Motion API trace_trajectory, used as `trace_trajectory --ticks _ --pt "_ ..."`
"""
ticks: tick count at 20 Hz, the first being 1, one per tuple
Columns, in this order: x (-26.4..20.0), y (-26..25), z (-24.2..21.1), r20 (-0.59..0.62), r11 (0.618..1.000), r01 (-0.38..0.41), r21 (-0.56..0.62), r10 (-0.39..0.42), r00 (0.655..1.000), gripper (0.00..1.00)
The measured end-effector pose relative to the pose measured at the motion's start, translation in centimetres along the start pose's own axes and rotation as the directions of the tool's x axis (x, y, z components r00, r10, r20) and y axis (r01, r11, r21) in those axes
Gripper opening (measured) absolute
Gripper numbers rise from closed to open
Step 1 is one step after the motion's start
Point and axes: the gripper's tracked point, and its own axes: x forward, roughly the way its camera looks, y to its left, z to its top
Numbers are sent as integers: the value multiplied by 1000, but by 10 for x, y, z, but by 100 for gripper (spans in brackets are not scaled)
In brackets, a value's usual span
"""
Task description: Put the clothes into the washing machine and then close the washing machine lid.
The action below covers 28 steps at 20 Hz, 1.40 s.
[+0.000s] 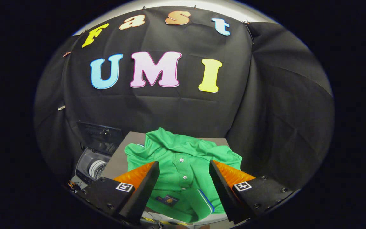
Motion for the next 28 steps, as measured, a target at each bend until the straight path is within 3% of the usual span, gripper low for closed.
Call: trace_trajectory --ticks 4,8,11,15,17,19,20,22,28 --pt "24 17 -13 -91 999 -40 -20 38 995 99" --pt "55 10 -32 -169 995 1 -97 -17 986 99" --pt "75 12 -62 -263 993 -12 -119 -20 964 99" --pt "77 24 -66 -300 997 -79 11 78 951 94" --pt "82 33 -64 -241 992 -120 38 125 962 59" --pt "78 30 -63 -231 994 -97 56 108 967 23" --pt "82 28 -61 -232 993 -97 67 110 967 22" --pt "75 31 -58 -238 989 -86 117 112 965 9" --pt "38 40 2 -123 953 -150 264 187 975 8"
